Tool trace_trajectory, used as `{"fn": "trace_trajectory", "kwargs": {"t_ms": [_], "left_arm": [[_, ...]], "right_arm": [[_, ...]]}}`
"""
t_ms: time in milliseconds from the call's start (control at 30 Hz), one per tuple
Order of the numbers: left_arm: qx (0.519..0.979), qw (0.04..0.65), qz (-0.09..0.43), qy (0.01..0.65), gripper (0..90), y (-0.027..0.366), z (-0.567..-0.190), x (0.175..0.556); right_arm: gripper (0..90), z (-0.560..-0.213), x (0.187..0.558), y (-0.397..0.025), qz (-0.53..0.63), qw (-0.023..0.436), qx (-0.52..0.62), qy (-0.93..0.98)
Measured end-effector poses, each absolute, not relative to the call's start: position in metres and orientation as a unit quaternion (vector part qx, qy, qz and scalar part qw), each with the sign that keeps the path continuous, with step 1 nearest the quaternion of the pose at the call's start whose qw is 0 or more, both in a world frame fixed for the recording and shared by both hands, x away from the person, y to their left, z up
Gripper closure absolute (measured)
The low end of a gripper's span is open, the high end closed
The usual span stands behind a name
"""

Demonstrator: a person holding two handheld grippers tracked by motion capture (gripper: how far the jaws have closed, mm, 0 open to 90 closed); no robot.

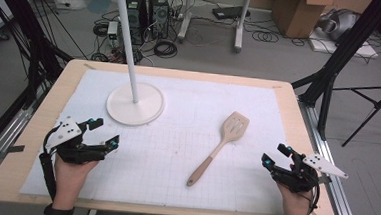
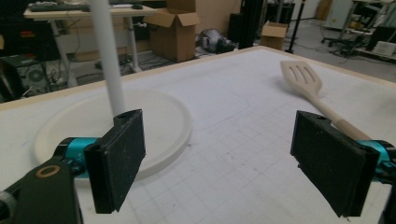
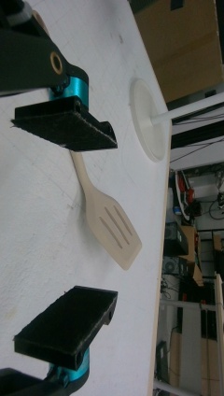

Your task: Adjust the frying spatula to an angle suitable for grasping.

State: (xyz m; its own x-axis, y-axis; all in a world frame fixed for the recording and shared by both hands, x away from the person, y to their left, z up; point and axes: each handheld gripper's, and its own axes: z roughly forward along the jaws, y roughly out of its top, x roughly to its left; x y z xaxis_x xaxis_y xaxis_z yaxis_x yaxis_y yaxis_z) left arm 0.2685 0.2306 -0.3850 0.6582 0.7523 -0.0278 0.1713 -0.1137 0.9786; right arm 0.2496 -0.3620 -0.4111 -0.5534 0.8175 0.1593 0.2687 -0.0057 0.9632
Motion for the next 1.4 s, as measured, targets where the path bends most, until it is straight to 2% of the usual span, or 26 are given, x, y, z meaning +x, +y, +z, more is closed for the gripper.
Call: {"fn": "trace_trajectory", "kwargs": {"t_ms": [267, 767, 1400], "left_arm": [[0.722, 0.579, 0.243, 0.292, 18.3, 0.196, -0.377, 0.270], [0.738, 0.581, 0.215, 0.267, 17.7, 0.138, -0.377, 0.278], [0.762, 0.560, 0.171, 0.276, 21.3, 0.067, -0.387, 0.288]], "right_arm": [[21.2, -0.410, 0.249, -0.361, 0.582, 0.240, 0.405, 0.663], [21.3, -0.412, 0.250, -0.361, 0.580, 0.240, 0.405, 0.665], [21.5, -0.412, 0.251, -0.360, 0.578, 0.240, 0.406, 0.666]]}}
